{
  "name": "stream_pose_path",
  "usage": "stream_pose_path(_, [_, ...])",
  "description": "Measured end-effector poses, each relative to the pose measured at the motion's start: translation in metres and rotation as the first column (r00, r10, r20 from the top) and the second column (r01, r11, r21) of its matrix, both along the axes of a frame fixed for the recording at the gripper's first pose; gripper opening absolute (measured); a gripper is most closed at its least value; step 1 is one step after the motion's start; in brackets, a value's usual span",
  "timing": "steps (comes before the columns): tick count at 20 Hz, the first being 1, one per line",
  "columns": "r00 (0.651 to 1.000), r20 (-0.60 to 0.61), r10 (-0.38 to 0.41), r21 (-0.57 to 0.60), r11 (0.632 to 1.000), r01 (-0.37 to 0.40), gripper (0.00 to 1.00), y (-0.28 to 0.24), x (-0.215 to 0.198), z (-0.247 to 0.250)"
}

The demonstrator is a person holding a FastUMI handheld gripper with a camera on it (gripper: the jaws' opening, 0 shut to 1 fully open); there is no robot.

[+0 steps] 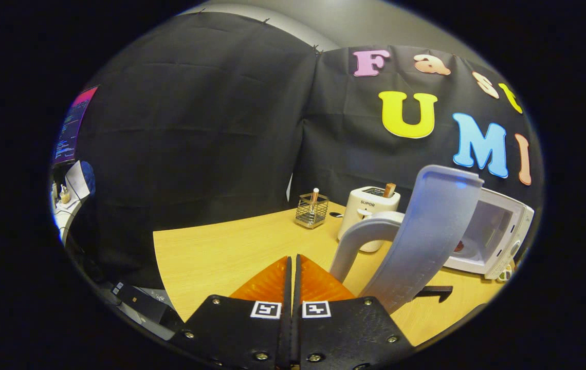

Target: Open the microwave, put the food inside, and close the microwave door.

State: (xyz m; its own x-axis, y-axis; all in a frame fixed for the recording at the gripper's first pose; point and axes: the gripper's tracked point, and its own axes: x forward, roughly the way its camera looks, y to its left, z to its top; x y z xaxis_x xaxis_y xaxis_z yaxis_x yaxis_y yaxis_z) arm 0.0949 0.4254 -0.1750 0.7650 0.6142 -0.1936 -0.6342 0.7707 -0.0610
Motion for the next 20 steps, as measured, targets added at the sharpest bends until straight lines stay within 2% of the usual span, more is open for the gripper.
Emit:
stream_pose_path(6, [0.997,-0.040,-0.073,0.027,0.997,0.074,0.01,-0.070,-0.004,0.000])
stream_pose_path(10, [0.981,-0.023,-0.193,-0.014,0.981,0.193,0.01,-0.142,0.020,0.002])
stream_pose_path(13, [0.943,0.008,-0.333,-0.043,0.942,0.333,0.01,-0.210,0.051,0.003])
stream_pose_path(16, [0.900,0.048,-0.434,-0.057,0.898,0.436,0.01,-0.263,0.083,0.011])
stream_pose_path(20, [0.847,0.075,-0.527,-0.040,0.847,0.531,0.01,-0.312,0.118,0.014])
